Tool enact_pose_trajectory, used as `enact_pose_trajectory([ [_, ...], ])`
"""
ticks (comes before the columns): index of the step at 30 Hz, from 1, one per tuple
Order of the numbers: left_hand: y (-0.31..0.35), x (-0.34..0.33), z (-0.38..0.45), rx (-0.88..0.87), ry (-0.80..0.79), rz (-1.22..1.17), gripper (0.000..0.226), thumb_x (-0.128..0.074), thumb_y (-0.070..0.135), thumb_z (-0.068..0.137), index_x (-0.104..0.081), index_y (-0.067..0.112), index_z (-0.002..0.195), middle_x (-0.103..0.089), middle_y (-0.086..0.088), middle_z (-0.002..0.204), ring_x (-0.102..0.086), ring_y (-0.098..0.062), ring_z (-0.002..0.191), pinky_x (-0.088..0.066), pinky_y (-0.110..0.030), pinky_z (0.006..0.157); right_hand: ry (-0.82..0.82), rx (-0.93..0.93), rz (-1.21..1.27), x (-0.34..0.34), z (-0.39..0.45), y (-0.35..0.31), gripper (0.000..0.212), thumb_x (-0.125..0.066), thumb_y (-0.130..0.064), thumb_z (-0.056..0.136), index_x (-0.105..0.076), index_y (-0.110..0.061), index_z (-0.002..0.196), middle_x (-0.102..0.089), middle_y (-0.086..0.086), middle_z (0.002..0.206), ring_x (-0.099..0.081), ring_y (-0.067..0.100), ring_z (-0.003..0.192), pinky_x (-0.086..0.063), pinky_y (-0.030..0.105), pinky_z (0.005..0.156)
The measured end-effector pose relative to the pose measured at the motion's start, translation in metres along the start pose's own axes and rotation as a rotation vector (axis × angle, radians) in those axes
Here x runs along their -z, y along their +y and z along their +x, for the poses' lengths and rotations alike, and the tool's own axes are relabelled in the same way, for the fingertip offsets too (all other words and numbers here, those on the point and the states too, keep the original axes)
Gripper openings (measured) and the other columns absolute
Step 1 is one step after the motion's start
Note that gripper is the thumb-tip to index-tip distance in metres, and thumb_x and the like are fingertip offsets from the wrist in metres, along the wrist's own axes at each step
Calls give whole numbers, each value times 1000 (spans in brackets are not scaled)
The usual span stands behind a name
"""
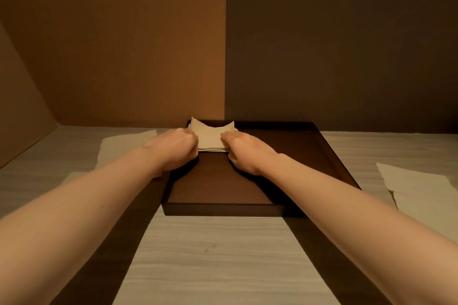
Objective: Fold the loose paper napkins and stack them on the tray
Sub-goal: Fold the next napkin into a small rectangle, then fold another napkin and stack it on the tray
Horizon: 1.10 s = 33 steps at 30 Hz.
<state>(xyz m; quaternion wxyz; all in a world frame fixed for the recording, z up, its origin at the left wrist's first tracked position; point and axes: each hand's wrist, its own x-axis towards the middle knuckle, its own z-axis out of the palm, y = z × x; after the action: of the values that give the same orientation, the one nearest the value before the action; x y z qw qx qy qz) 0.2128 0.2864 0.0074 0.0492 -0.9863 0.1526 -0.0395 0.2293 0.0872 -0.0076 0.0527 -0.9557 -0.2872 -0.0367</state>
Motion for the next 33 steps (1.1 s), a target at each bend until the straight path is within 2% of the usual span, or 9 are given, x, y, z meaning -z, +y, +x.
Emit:
enact_pose_trajectory([
  [3,-1,-8,-5,-9,-59,27,27,-41,31,96,-59,12,95,-59,-8,106,-53,-24,103,-47,-38,87,-21,42,-41,-7,2,-9,25,-48,-18,96,-53,-11,119,-55,10,124,-52,29,112,-48,41,92],
  [6,2,-9,-6,-73,-88,133,36,-36,46,98,-57,18,109,-54,-2,124,-34,-25,133,-37,-38,104,-33,31,-107,-11,2,-10,30,-43,-26,99,-53,-13,124,-53,9,128,-47,33,121,-46,44,96],
  [10,11,-8,-4,-40,-180,157,59,-24,59,96,-47,21,135,-44,-3,145,-21,-23,142,-20,-42,115,-33,-19,-130,-11,0,-5,39,-35,-31,102,-50,-13,133,-53,10,134,-43,35,128,-42,47,102],
  [12,12,-10,-4,-6,-200,148,62,-23,60,95,-47,20,136,-42,-4,147,-19,-24,143,-17,-43,115,-42,-48,-124,-11,-3,-4,41,-33,-32,102,-49,-12,134,-54,11,134,-42,33,131,-40,45,105],
  [16,11,-4,-12,66,-185,140,58,-27,59,95,-60,18,119,-50,-10,139,-27,-24,139,-19,-42,113,-43,-90,-116,-8,-13,1,43,-34,-33,102,-48,-9,135,-51,13,139,-32,32,140,-35,43,111],
  [20,30,15,-22,65,-120,115,49,-35,51,97,-58,18,126,-43,-14,145,-30,-25,139,-25,-39,111,-21,-85,-115,9,-37,2,45,-41,-30,101,-43,-8,140,-49,13,143,-29,29,142,-31,39,112],
  [25,70,33,-39,11,37,-3,40,-45,41,94,-58,18,124,-57,-10,128,-52,-27,118,-47,-42,95,90,-87,-70,39,-91,3,43,-49,-30,99,-46,-15,139,-55,9,135,-48,25,127,-47,37,99],
  [30,138,46,-64,-78,139,-178,37,-52,32,94,-54,23,131,-59,-4,126,-56,-19,113,-50,-36,93,198,-115,-3,63,-168,13,45,-51,-31,97,-44,-23,141,-56,2,134,-50,19,125,-49,35,98],
  [33,184,50,-81,-159,206,-219,34,-53,27,95,-57,23,129,-61,-2,123,-54,-17,113,-50,-34,92,225,-199,29,66,-220,25,41,-51,-31,97,-46,-27,138,-56,0,131,-53,17,120,-50,33,95],
])
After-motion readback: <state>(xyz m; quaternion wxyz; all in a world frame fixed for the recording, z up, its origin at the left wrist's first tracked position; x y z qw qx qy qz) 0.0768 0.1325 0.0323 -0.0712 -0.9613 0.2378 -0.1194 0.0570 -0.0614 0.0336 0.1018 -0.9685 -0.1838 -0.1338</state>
